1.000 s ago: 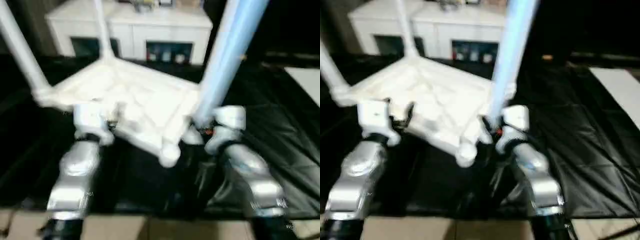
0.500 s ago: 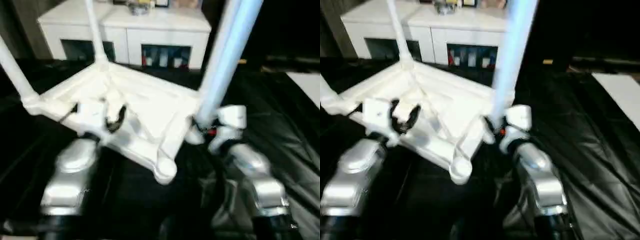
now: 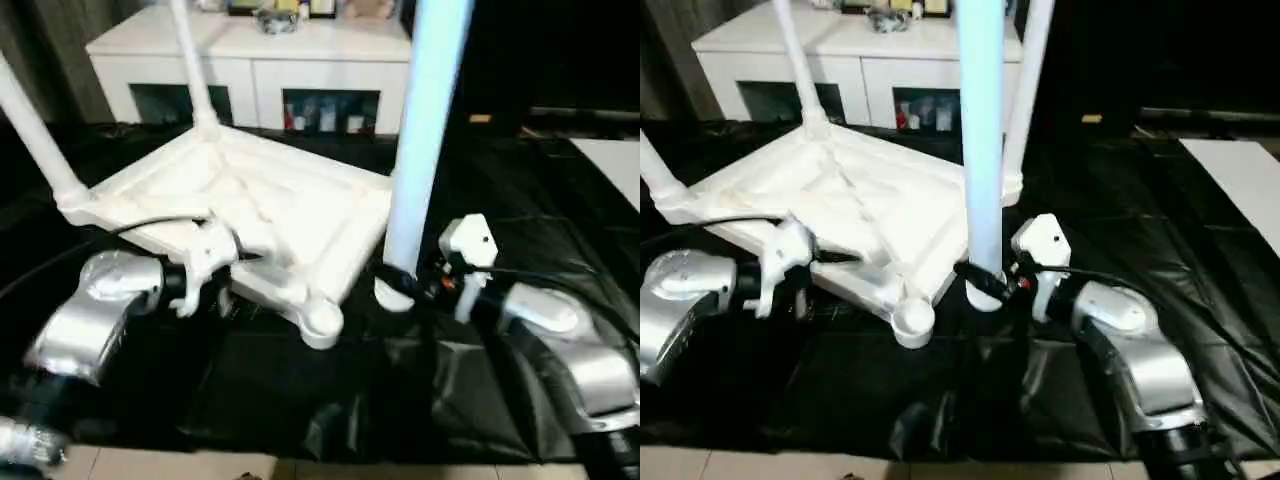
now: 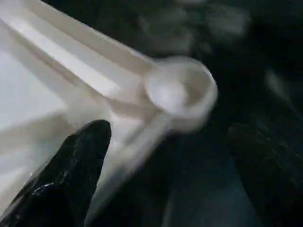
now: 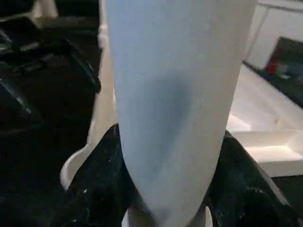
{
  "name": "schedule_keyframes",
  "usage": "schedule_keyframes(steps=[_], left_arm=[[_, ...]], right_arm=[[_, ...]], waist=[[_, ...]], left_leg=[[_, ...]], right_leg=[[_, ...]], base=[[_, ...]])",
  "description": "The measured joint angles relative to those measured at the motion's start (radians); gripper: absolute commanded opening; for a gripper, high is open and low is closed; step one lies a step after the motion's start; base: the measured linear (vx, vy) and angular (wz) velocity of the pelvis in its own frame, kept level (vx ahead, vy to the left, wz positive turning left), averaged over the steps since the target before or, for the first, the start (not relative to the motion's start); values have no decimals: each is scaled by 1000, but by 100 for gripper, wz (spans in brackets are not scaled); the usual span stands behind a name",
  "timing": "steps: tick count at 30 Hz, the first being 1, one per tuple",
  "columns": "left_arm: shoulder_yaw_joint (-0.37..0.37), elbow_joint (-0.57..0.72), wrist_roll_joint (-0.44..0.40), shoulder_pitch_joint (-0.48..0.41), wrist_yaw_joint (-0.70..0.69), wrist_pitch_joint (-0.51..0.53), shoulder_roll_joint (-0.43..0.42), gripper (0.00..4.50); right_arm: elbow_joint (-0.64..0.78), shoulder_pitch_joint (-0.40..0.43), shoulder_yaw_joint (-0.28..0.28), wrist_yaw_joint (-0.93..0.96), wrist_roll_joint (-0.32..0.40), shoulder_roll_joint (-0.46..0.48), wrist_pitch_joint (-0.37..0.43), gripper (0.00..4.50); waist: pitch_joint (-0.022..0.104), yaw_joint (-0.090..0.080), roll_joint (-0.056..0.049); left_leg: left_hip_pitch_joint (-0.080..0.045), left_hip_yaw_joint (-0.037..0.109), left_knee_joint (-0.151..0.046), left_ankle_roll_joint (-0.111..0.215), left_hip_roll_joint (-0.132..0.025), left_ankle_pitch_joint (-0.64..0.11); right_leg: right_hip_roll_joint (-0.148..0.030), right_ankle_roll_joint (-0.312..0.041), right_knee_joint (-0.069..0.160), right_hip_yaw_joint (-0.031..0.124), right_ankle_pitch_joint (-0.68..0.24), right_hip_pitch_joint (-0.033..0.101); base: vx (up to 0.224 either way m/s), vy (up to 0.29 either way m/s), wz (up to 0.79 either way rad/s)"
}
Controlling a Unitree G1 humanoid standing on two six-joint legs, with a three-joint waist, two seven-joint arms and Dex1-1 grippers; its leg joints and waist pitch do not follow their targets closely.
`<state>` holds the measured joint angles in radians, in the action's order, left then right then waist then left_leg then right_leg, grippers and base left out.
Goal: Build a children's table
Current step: Move to table, then insert table leg to table base
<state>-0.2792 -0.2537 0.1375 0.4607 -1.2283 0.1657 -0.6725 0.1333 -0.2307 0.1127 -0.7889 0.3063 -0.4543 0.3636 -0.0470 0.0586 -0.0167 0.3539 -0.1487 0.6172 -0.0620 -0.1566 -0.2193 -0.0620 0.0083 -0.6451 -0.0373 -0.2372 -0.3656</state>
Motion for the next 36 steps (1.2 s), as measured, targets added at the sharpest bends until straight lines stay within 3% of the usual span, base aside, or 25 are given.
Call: schedule_keyframes(steps=[5, 12, 17, 29, 30, 36], left_arm=[[-73, -174, -131, 110, -20, -142, 15, 443], [-136, -361, -224, 246, 6, -260, 63, 443], [-164, -491, -250, 292, -36, -312, 117, 398], [-194, -677, -298, 377, -73, -440, 180, 312], [-200, -692, -305, 382, -82, -449, 187, 287], [-223, -759, -340, 415, -118, -476, 213, 238]], right_arm=[[22, 4, 17, -38, 4, -13, 10, 186], [23, 5, 44, -50, 2, -20, 16, 186], [23, 8, 54, -53, -4, -21, 17, 186], [23, 8, 65, -60, -22, -30, 16, 186], [23, 8, 69, -61, -25, -32, 16, 186], [51, 29, 81, -73, -27, -50, 17, 186]], waist=[[0, 1, 0], [0, 3, 0], [1, 5, 0], [0, 9, 0], [0, 10, -1], [0, 20, -1]], left_leg=[[1, -1, -1, -2, -5, 2], [11, -5, -2, 1, -8, 15], [21, -8, -2, 11, -8, 16], [16, -19, -2, 6, -15, 14], [16, -20, -2, 6, -15, 14], [16, -21, -2, 5, -16, 15]], right_leg=[[3, -6, -1, -3, 4, -1], [3, -12, 8, -5, 7, -6], [3, -12, 9, -4, 7, -16], [2, -13, 7, -3, 8, -14], [2, -13, 7, -3, 8, -14], [2, -13, 7, -3, 8, -14]], base=[[0, 0, 0], [0, 0, 0], [0, 0, 0], [0, 0, 0], [0, 0, 0], [0, 0, 0]])
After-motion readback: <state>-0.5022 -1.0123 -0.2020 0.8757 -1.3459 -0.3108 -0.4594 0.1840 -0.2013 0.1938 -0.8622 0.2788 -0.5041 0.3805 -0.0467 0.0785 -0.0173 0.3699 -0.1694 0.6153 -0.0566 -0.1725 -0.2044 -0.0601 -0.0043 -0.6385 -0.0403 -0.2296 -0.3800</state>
